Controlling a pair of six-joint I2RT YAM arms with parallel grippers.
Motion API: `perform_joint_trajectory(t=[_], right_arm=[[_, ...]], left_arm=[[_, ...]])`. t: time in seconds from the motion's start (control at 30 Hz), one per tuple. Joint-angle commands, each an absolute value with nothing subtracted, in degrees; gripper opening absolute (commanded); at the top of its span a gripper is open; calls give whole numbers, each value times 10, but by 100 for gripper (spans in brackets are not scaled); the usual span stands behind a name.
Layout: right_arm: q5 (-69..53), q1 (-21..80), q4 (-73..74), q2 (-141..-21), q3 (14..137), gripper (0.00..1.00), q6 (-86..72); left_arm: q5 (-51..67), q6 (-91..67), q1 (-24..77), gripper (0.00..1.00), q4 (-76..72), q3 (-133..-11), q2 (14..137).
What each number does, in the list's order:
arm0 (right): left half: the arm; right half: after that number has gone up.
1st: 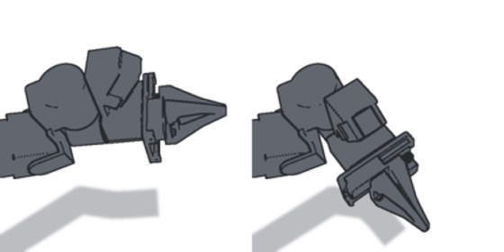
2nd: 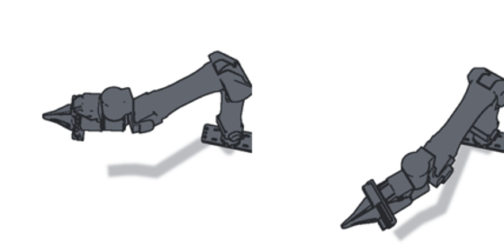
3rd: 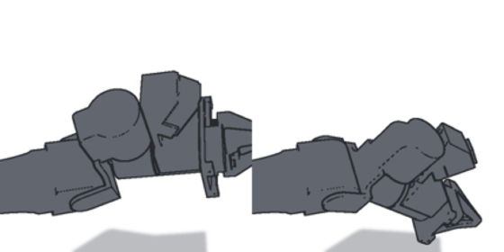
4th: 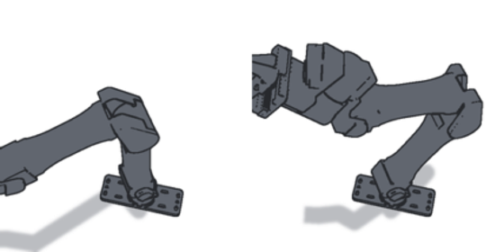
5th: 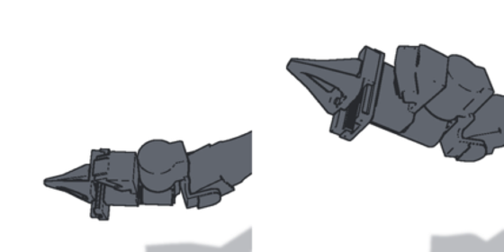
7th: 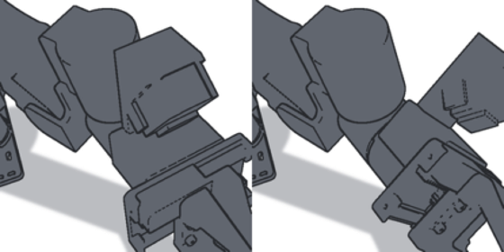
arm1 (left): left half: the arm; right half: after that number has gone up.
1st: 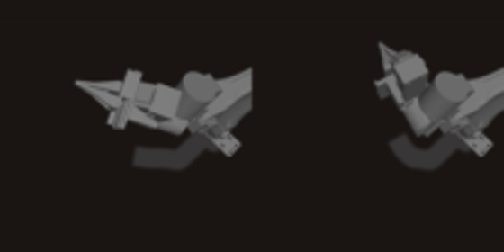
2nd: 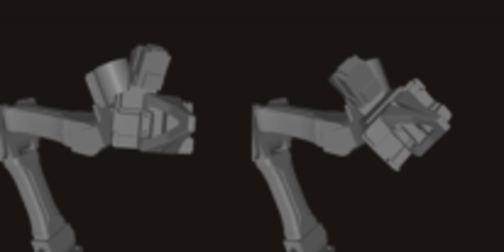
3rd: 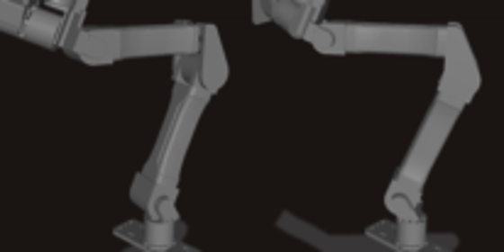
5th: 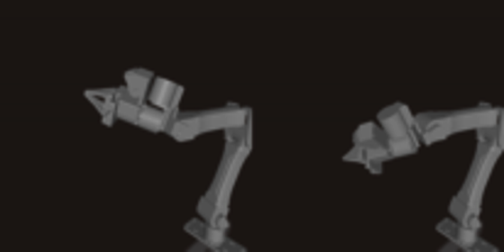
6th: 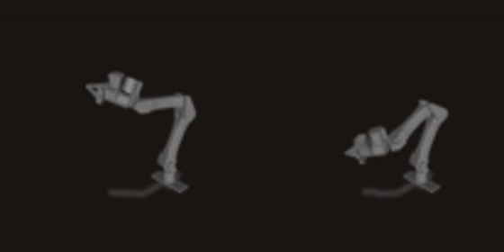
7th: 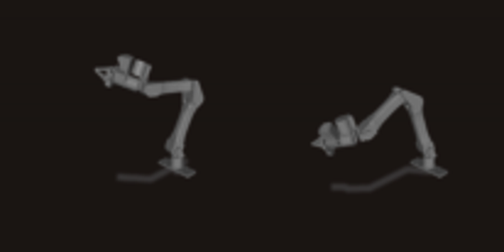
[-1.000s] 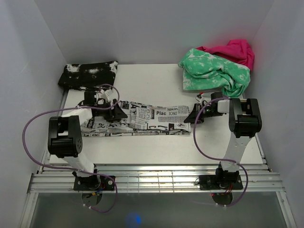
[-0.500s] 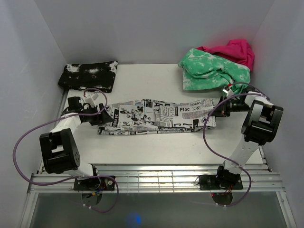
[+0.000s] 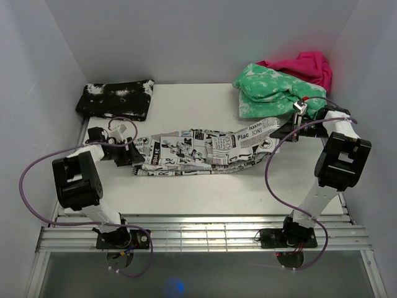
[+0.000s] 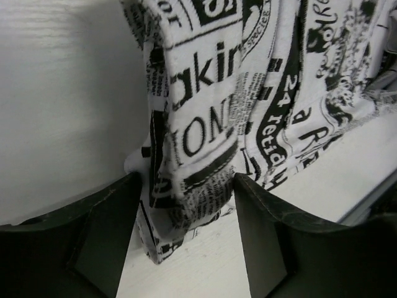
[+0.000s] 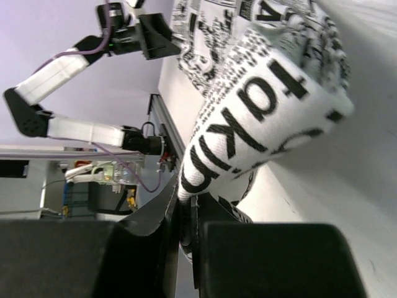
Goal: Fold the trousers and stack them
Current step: Fold the trousers
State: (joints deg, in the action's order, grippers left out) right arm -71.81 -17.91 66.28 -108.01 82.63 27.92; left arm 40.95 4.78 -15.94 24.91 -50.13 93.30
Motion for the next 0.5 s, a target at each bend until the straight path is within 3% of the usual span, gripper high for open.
perform_joint_trajectory(t=[0.0,0.07,0.13,0.27,0.4,0.47], right_arm=[[-818,-157,646,-1045,831,8,235],[-827,-123,580,-1042,826,8,167],[-808,-80,542,-1039,830,8,102],[-738,-23,290,-995,796,8,-92],[-672,20,33,-954,723,8,-299],[-660,48,7,-967,731,8,-351]], left_arm=[[439,63,-158,72,239,-514,965],[448,62,-157,59,236,-511,980],[459,62,-155,52,231,-506,981],[486,59,-151,38,221,-485,969],[511,62,-148,17,223,-476,969],[519,65,-147,13,223,-476,969]])
